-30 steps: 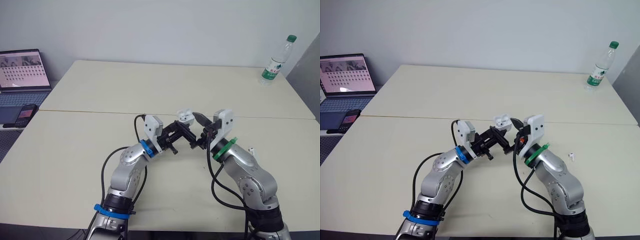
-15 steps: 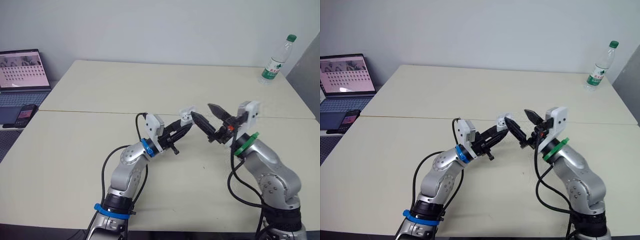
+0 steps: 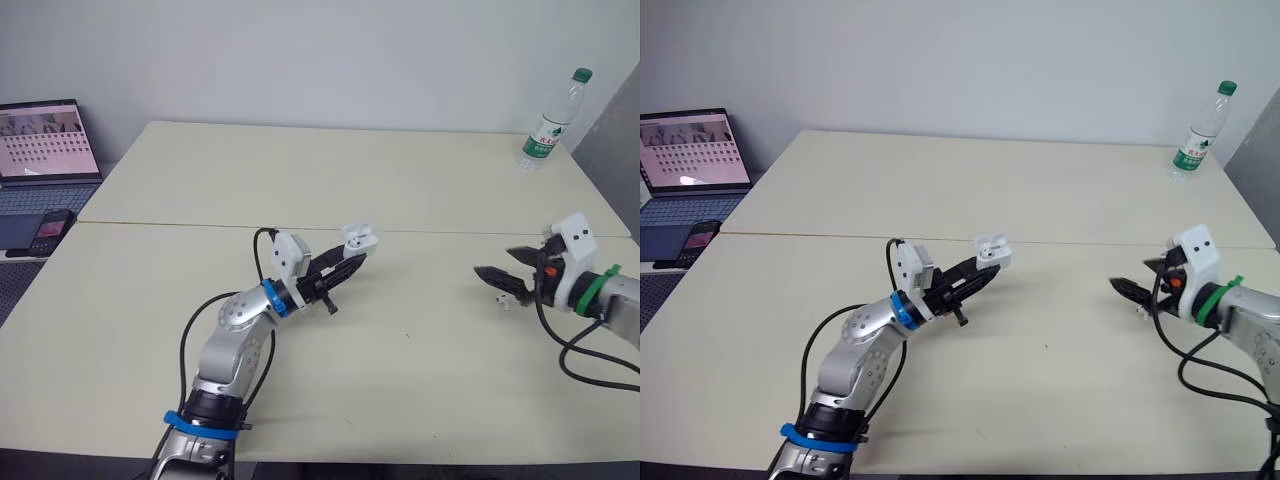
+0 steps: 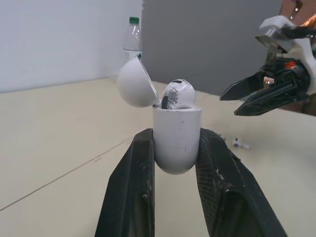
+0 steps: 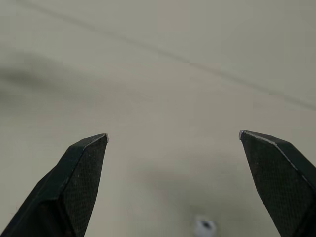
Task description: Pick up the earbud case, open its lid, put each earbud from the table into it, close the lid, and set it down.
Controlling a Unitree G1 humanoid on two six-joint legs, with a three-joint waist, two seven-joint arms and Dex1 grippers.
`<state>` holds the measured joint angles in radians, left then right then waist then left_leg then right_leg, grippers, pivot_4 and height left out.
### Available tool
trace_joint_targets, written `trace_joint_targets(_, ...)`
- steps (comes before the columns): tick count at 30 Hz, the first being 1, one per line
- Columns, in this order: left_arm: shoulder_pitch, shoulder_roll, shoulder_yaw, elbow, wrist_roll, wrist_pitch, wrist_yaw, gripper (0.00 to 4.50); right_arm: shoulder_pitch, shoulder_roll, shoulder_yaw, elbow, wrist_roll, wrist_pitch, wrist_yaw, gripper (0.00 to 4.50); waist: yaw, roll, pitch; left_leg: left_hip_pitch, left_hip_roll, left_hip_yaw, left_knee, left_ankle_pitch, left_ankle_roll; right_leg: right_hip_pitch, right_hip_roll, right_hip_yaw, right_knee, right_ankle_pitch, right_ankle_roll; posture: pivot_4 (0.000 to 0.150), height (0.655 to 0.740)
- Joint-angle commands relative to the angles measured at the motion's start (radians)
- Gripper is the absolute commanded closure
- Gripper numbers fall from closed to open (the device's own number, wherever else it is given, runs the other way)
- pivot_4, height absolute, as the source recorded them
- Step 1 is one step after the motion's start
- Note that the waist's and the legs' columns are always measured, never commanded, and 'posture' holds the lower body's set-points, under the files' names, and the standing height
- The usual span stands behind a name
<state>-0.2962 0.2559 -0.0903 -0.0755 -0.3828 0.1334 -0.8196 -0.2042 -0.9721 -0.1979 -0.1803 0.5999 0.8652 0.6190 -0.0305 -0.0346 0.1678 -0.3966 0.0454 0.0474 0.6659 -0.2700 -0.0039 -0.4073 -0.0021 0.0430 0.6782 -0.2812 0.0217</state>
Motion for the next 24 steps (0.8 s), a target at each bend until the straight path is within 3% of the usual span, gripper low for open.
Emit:
trace_joint_targets(1,0.015,0.033,0.012,-0.079,-0.029,0.001,-0.028,3.73,-0.013,-0.044,0.050,0.007,-0.041,0.094,0.008,0.04,0.001,0.000,0.000,0.000,0.000,0.000,0.000,0.000,0.000,0.000,0.000,0.000,0.000,0.000,0.000,0.150,0.7362)
trace_joint_targets(6,0.045,0.067,0.020,-0.125,-0.041,0.017,-0.026,3.73,-0.055,0.055,0.052,0.036,-0.096,0.236,-0.143,0.04,0.001,0.000,0.000,0.000,0.000,0.001,0.001,0.000,0.000,0.000,-0.001,0.001,0.000,0.000,0.000,0.150,0.7362)
trace_joint_targets(14,0.049,0.075,0.019,-0.142,-0.030,0.012,-0.003,3.73,-0.079,0.169,0.016,0.022,-0.132,0.293,-0.236,0.04,0.001,0.000,0.000,0.000,0.000,0.001,0.001,0.000,0.000,0.000,-0.001,0.001,0.000,0.000,0.001,0.150,0.7362)
trace_joint_targets(17,0.044,0.075,0.017,-0.134,-0.031,0.010,-0.005,3.73,-0.082,0.176,0.018,0.010,-0.137,0.307,-0.240,0.64,0.000,0.000,0.000,0.000,0.000,0.002,0.001,0.000,0.000,0.000,-0.001,0.001,0.000,0.000,0.001,0.150,0.7362)
trace_joint_targets(24,0.033,0.069,0.024,-0.108,-0.032,0.001,0.000,3.73,-0.068,0.163,0.040,-0.013,-0.163,0.280,-0.217,3.32,0.001,0.000,0.000,0.000,0.000,0.001,0.001,0.000,0.000,0.000,-0.001,0.001,-0.001,0.000,0.001,0.150,0.7362)
